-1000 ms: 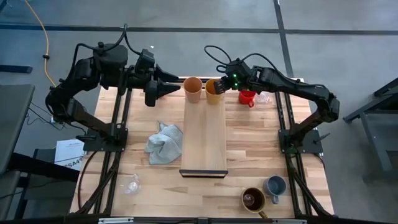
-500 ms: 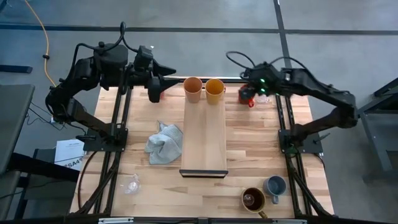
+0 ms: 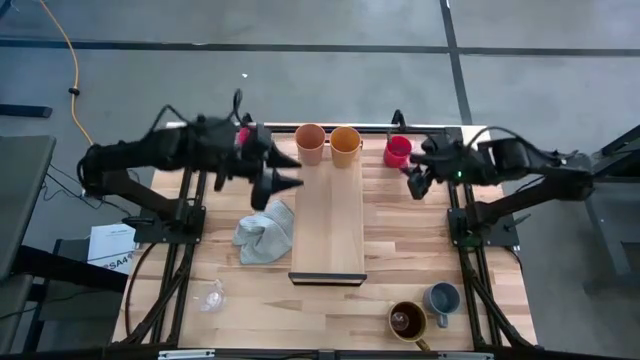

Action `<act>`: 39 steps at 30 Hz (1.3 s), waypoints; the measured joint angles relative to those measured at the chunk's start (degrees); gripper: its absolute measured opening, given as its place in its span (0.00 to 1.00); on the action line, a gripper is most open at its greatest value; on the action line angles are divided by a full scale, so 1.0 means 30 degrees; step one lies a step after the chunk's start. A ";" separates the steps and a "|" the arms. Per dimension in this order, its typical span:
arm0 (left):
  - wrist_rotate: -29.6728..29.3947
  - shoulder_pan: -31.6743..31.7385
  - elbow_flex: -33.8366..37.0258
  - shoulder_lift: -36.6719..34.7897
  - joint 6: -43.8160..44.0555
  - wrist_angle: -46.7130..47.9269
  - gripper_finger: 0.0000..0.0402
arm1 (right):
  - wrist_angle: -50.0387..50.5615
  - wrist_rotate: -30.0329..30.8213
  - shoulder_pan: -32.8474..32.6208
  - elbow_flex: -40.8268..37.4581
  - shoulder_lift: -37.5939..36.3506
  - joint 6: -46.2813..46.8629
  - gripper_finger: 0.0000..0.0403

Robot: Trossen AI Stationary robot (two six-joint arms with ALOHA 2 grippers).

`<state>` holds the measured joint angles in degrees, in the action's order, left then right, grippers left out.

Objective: Stack small to large cups/mugs on shelf
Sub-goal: Put the pink mug on the shelf

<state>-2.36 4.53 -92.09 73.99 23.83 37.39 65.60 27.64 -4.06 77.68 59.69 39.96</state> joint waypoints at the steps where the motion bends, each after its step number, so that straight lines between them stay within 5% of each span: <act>1: -0.0076 -0.0217 0.1056 -0.0383 0.0399 -0.0988 0.59 | -0.0770 0.0061 -0.0274 -0.0976 -0.0446 0.0373 0.51; 8: -0.3236 -0.1171 0.5516 -0.2949 0.2447 -0.4331 0.59 | -0.6700 0.0105 -0.1366 -0.5783 -0.2732 0.1105 0.51; 14: -0.7122 0.0506 0.4494 -0.3066 0.3856 0.1372 0.59 | -0.7383 0.0038 -0.1257 -0.6021 -0.3208 0.0275 0.51; 18: -0.5698 0.4327 0.3766 -0.2800 0.5589 0.4977 0.59 | -0.7658 -0.0180 -0.1253 -0.5789 -0.3196 -0.0324 0.51; 26: 0.1483 1.3043 0.3716 -0.0653 0.3558 0.8373 0.54 | -0.7832 -0.0037 -0.1235 -0.5789 -0.3143 0.0418 0.51; 39: -0.0564 1.4609 0.3738 0.5379 -0.2435 0.9388 0.47 | -0.7825 0.0248 -0.1228 -0.5789 -0.3136 0.1694 0.51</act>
<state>-4.05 48.36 -80.88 90.13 16.52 65.55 42.13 28.38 -7.75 60.31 50.28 45.04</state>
